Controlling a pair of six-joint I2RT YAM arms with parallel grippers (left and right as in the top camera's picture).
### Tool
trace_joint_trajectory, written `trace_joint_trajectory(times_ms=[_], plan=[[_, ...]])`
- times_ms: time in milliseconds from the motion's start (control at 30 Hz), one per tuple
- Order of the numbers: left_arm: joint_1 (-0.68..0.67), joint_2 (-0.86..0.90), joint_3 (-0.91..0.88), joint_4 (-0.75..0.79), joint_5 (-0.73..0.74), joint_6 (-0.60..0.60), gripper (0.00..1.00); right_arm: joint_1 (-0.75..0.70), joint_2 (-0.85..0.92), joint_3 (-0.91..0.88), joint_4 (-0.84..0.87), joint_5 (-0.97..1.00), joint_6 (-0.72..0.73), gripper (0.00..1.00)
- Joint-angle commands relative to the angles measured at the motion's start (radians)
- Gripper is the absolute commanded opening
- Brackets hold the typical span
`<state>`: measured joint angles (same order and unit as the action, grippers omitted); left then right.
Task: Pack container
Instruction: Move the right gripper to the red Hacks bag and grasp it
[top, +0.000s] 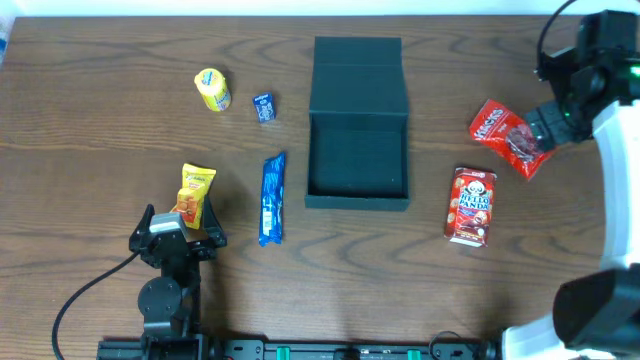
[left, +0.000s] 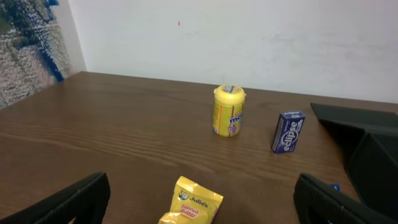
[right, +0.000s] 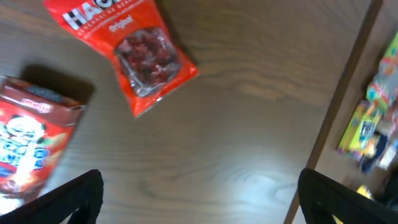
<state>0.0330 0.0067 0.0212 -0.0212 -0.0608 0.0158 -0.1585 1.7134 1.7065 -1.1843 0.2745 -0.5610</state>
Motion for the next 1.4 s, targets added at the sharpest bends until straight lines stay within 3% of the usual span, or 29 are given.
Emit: trace_joint_trajectory(times_ms=[0,567,967,1367], plan=[[0.006,-0.002,-0.016,-0.046,-0.024,0.000,0.95,-0.050,0.029,0.017,0.025,-0.196,-0.236,0.99],[0.006,-0.002,-0.016,-0.046,-0.024,0.000,0.96,-0.066,0.336,0.013,0.190,-0.297,-0.286,0.99],[0.006,-0.002,-0.016,-0.046,-0.024,0.000,0.95,-0.036,0.437,0.008,0.237,-0.309,-0.286,0.99],[0.006,-0.002,-0.016,-0.046,-0.024,0.000,0.96,-0.030,0.459,-0.116,0.351,-0.309,-0.286,0.99]])
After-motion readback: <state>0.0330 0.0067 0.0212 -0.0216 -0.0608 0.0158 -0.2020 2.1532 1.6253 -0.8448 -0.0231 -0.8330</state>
